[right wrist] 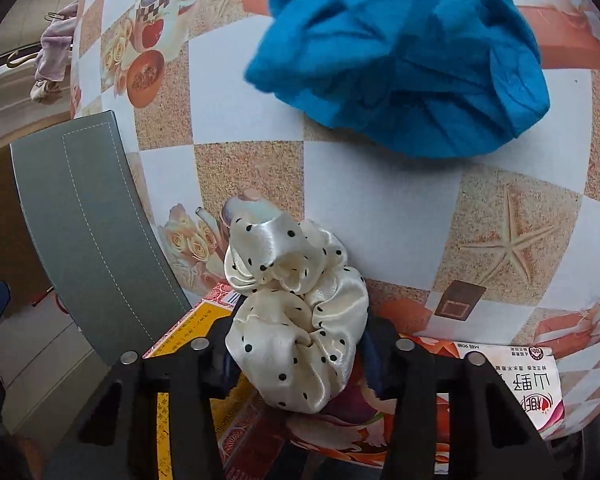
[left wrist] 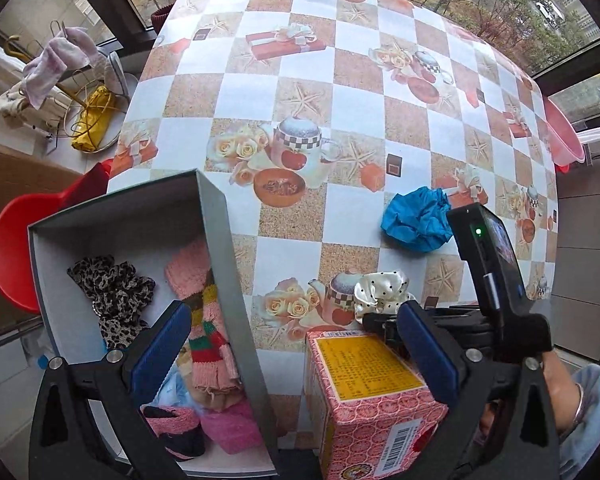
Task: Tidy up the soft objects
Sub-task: 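Grasp the blue cloth with the left tool while the right tool grasps the white polka-dot scrunchie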
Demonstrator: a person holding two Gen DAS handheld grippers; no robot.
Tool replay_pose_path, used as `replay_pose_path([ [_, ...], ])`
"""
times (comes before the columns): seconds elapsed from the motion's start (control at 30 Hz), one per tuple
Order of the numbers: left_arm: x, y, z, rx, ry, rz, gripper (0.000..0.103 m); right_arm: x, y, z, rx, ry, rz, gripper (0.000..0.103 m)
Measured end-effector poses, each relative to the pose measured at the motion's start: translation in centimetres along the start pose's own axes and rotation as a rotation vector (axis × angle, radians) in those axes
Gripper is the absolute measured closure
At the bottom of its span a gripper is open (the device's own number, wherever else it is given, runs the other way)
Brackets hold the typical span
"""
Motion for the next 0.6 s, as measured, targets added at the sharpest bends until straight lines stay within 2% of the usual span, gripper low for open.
replay_pose_path([
  [0.07, -0.6, 0.2, 1.3, 0.002, 0.019, -0.004, 0.000, 0.0, -0.7, 0.8, -0.006, 0.003, 0.016, 0.064],
  [0.33, -2.8, 3.2, 9.0, 0.026, 0.107, -0.071, 0.001, 1.2, -6.4, 6.3, -0.037, 0.078, 0.173, 0.064],
  [0.47, -4.1, 5.9, 12.3, -0.004, 0.101, -0.098, 0.001, 2.0, -9.6, 9.2, -0.083, 0.147, 0.246, 0.064],
  [0.6, -5.6, 8.9, 14.0, -0.072, 0.092, -0.093, 0.001, 3.9, -11.1, 11.4, -0.132, 0.198, 0.293, 0.063],
])
Point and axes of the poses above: each gripper's, at about its wrist camera, not at the fingertips, and y roughly the way its jaws point, z to its right, x to its underside, the point moved 7 cm from there along y, roughly the way its jaws point, and after that the axes turned 6 degrees about -x, right-handed, at the moved point
